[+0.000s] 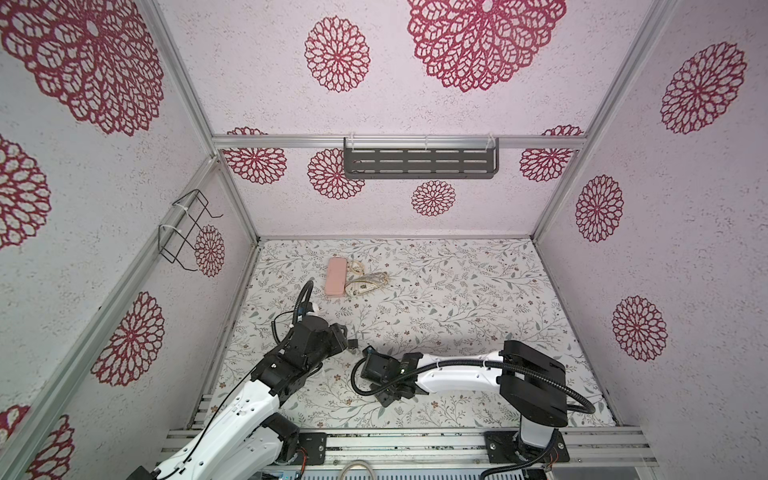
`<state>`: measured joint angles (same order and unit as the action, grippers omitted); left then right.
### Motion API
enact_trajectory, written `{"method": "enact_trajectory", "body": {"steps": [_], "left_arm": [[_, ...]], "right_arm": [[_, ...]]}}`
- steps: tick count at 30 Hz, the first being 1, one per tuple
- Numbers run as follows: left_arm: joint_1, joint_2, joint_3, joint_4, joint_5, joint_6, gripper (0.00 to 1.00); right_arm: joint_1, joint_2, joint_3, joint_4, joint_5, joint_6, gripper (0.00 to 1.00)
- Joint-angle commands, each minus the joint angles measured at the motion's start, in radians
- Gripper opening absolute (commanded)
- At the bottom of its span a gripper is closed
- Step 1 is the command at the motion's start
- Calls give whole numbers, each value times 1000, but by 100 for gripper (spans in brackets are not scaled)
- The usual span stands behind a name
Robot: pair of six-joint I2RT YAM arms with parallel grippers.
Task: Unlock with the key
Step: 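Lower the right gripper and close it on the silver key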
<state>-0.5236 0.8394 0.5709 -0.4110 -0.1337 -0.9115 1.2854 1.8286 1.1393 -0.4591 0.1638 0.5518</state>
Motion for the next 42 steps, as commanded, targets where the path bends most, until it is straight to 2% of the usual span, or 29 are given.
{"method": "enact_trajectory", "body": {"steps": [1,6,13,42], "left_arm": [[8,21,-13,64,28,-24,58],[10,38,-2,69,33,-20,58],[10,22,3,61,12,-18,58],[14,21,-6,69,35,-18,58]], "right_arm": [[-9,-39,10,-86,76,-18,54],[-20,-76,4,-90,77,-37,54],[-24,-76,-3,8,-40,-17,52],[-39,-40,-49,47,-63,15,25]]}}
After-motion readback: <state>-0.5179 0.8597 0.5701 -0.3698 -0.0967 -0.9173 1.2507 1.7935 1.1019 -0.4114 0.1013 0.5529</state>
